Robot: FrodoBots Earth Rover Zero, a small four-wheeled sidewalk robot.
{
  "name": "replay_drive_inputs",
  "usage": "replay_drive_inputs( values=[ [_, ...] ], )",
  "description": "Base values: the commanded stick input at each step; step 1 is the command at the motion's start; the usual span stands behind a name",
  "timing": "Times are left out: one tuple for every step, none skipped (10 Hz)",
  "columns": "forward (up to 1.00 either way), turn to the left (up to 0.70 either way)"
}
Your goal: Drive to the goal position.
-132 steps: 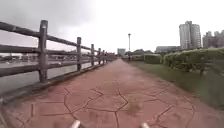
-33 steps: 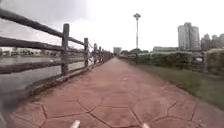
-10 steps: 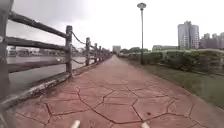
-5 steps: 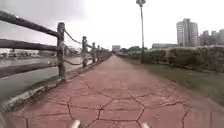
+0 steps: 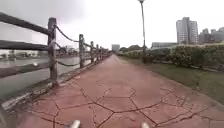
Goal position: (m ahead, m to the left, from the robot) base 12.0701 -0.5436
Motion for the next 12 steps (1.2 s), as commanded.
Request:
replay_drive_inputs(
  values=[
    [0.70,0.00],
    [0.70,0.00],
    [0.70,0.00],
    [0.70,0.00],
    [0.70,0.00],
    [0.70,0.00],
    [0.70,0.00],
    [0.70,0.00],
    [0.70,0.00],
    [0.70,0.00],
    [0.70,0.00],
    [0.70,0.00]
  ],
)
